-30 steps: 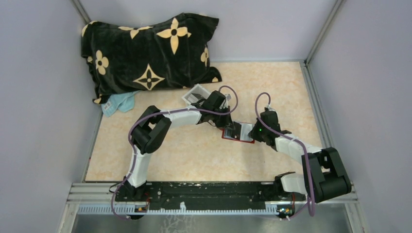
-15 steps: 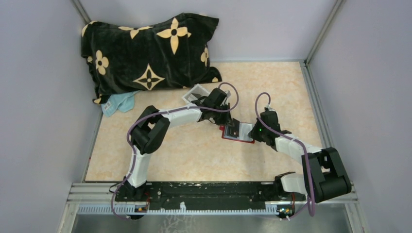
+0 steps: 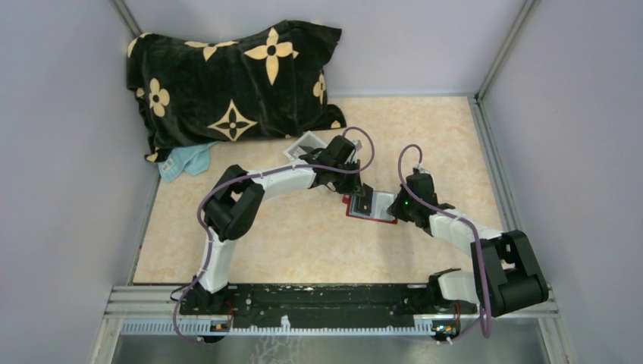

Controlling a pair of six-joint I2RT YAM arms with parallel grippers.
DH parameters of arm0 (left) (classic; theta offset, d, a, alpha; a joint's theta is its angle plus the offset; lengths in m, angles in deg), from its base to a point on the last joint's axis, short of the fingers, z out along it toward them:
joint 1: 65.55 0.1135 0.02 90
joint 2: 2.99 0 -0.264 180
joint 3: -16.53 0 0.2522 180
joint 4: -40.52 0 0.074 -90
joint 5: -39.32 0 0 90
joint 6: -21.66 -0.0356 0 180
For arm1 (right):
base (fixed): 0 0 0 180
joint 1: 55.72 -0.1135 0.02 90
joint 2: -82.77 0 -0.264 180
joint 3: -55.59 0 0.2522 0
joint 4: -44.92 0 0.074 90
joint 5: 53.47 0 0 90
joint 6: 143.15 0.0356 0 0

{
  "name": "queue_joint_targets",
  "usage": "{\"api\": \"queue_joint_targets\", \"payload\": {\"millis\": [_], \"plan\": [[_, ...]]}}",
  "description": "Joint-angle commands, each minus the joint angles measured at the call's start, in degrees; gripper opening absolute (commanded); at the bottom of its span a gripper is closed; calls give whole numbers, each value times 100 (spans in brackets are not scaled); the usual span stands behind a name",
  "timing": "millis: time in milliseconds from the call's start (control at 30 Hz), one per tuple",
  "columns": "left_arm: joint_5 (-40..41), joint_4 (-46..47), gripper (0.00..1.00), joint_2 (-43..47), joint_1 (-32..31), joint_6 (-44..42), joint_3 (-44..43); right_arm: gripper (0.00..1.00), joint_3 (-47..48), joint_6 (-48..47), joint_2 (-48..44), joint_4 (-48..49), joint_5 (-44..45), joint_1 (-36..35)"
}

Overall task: Put the credit cards into the card holder
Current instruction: Insert the credit card into the card holder.

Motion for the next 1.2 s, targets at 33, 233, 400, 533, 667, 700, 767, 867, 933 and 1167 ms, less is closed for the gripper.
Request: {"api": "queue_joint_targets", "payload": {"millis": [33, 233, 400, 533, 667, 700, 767, 867, 933, 1167], "plan": [[12, -160, 0, -207, -121, -248, -64, 0, -125, -31, 128, -138, 81, 44], [-20, -97, 0, -265, -220, -222, -47, 0, -123, -31, 119, -151, 81, 41], [25, -35, 0, -252, -255, -164, 42, 0, -112, -26, 135, -154, 81, 41], [13, 115, 0, -237, -258, -59, 191, 0, -99, -29, 138, -154, 81, 42], [-43, 242, 0, -228, -270, 45, 284, 0, -96, -39, 161, -151, 71, 45], [-61, 266, 0, -230, -267, 76, 294, 0, -90, -39, 164, -148, 64, 43], [-107, 333, 0, -226, -266, 128, 312, 0, -86, -40, 190, -136, 63, 46], [-68, 348, 0, -166, -264, 150, 297, 0, -68, -47, 192, -146, 54, 42], [119, 348, 0, 23, -261, 106, 296, 0, -51, -65, 185, -152, 14, 41], [874, 114, 0, 845, -149, -147, 360, 0, 102, -256, -14, -298, -43, 47]]}}
